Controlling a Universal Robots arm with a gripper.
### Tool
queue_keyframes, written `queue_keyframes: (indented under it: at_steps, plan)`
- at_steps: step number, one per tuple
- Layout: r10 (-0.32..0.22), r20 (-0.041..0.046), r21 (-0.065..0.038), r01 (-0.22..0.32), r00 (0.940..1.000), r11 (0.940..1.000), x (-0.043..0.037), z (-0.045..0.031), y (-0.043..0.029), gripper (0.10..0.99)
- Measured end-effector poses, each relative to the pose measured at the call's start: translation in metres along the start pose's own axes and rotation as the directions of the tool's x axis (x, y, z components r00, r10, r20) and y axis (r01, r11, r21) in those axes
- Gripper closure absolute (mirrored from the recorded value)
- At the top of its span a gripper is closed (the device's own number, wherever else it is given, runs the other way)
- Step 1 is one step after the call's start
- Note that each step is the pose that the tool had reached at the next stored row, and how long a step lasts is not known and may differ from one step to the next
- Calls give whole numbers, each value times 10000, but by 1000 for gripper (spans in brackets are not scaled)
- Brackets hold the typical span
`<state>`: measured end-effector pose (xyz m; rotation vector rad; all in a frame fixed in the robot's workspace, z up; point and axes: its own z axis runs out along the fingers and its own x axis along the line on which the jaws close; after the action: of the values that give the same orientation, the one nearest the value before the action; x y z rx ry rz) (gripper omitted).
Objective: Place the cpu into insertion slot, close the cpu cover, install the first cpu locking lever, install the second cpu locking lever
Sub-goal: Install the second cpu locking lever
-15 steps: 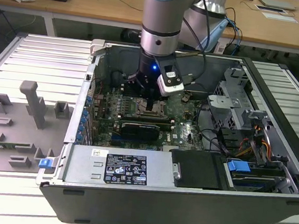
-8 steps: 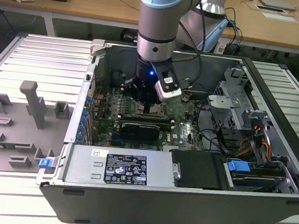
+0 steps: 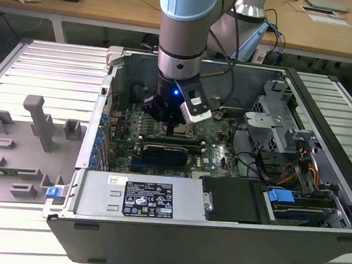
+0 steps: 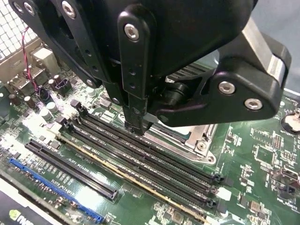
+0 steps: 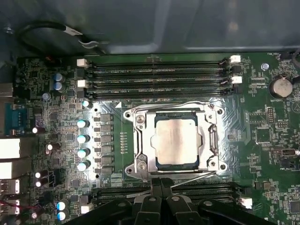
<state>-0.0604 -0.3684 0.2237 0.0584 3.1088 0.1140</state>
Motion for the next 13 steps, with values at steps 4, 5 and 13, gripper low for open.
queue_keyframes:
  at_steps: [4,5,13]
  plan:
    - [-4,-5,-122,4,10000,9999,1,-1,-37,980]
    - [-3,-7,-188,3,10000,9998,4,0,-56,980]
    - [9,-42,-1066,-14,10000,9943,102,51,-221,980]
